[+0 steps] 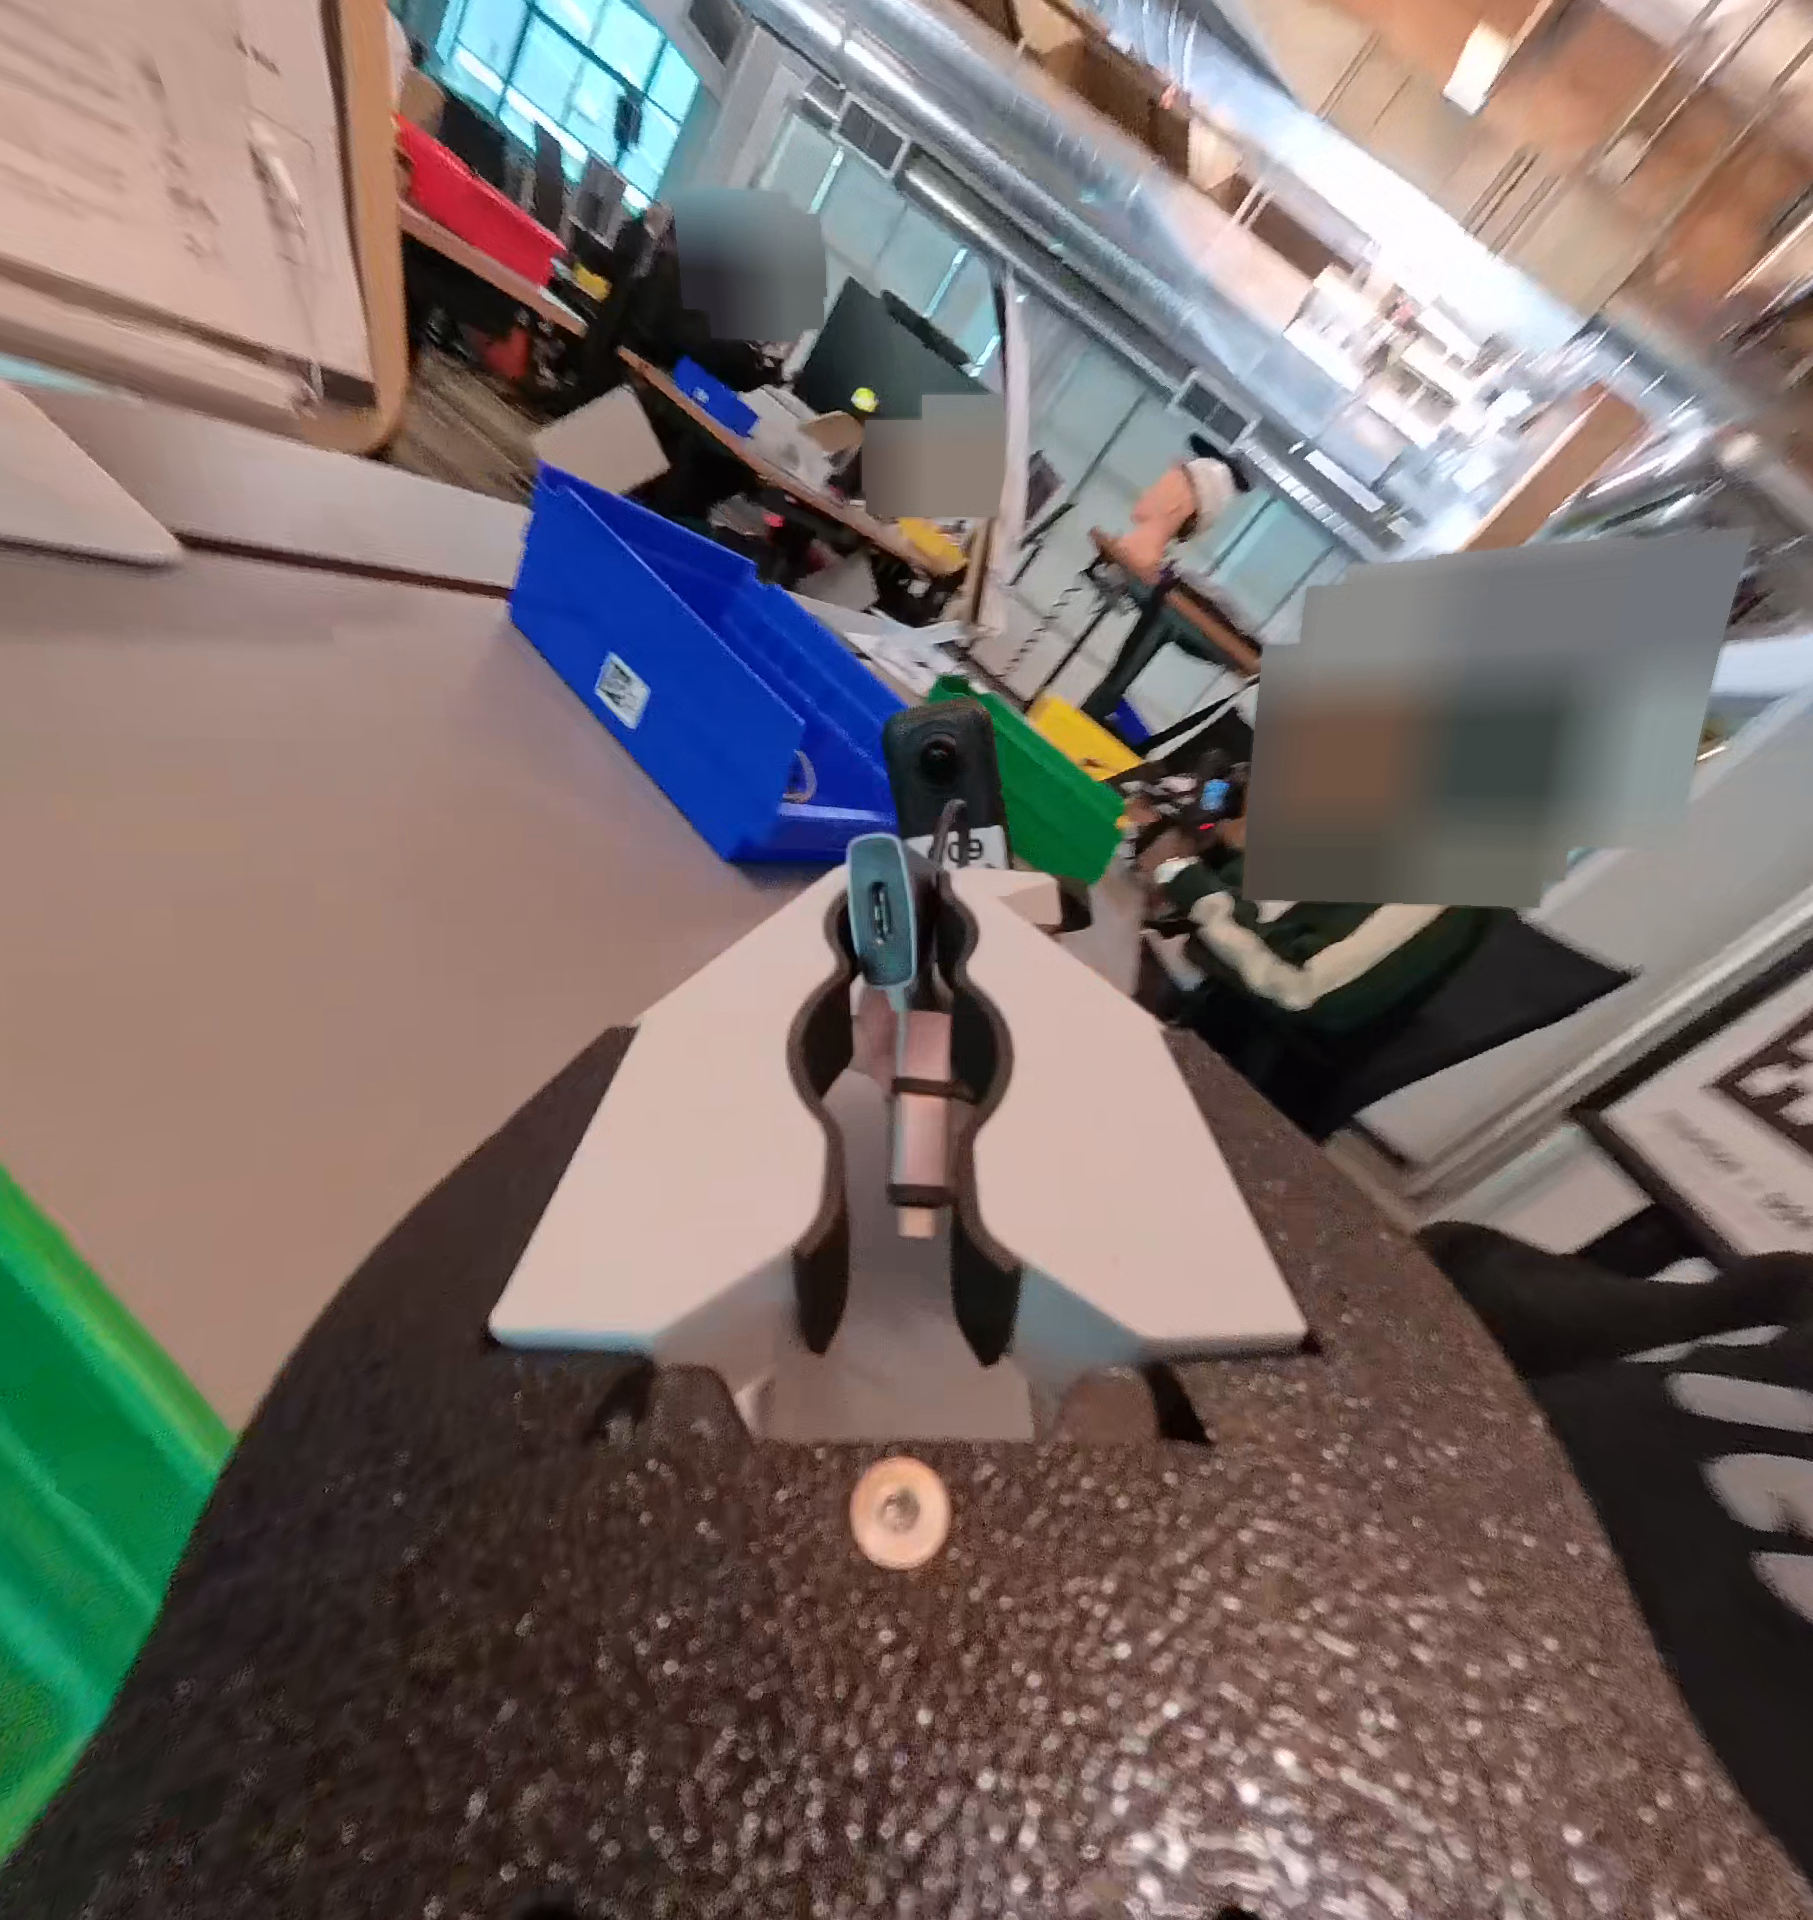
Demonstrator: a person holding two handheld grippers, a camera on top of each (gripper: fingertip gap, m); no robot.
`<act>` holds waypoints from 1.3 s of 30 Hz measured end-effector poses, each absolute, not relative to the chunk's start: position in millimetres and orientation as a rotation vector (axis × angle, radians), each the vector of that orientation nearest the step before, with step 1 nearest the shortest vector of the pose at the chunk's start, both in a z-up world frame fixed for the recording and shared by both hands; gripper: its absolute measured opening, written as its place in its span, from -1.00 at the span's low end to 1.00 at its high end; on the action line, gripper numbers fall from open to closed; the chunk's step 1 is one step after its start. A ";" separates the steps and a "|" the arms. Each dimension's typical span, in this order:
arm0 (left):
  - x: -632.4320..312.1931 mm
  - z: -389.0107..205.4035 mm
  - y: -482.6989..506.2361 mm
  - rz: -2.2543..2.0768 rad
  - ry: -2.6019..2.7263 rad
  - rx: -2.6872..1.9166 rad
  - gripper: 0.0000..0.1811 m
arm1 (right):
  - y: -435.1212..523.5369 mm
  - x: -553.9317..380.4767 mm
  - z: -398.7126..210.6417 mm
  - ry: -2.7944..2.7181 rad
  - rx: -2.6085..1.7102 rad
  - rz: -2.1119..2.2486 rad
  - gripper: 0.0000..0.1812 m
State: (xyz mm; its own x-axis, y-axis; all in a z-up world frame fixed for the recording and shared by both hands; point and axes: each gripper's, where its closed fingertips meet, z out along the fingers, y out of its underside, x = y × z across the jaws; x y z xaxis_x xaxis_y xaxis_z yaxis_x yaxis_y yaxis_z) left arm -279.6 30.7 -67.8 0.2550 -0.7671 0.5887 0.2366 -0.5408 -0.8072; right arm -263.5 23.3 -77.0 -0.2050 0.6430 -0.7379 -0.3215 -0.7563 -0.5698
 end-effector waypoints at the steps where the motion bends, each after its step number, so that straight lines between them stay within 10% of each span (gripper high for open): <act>1: -279.2 -68.2 29.9 -1.508 0.464 -1.658 -0.92 | 22.9 -263.1 -76.9 -0.417 -1.432 1.971 -0.92; 4: -280.5 -71.9 36.6 -1.633 0.298 -1.678 -0.93 | 32.3 -257.8 -83.8 -0.522 -1.431 1.707 -0.81; 7: -282.2 -76.2 41.1 -1.744 0.152 -1.716 -0.94 | 60.0 -226.4 -85.8 -0.629 -1.360 1.172 -0.01; 9: -277.3 -83.8 40.3 -1.759 0.144 -1.771 -0.93 | 56.7 -202.9 -70.3 -0.744 -1.191 0.883 0.12; 23: -235.9 -96.9 45.1 -1.828 0.147 -1.870 -0.93 | 37.0 -222.9 -96.9 -1.097 -1.065 0.461 -0.47; 39: -234.5 -98.6 50.2 -1.877 0.078 -1.850 -0.93 | 31.5 -228.3 -111.2 -1.076 -1.044 0.538 -0.72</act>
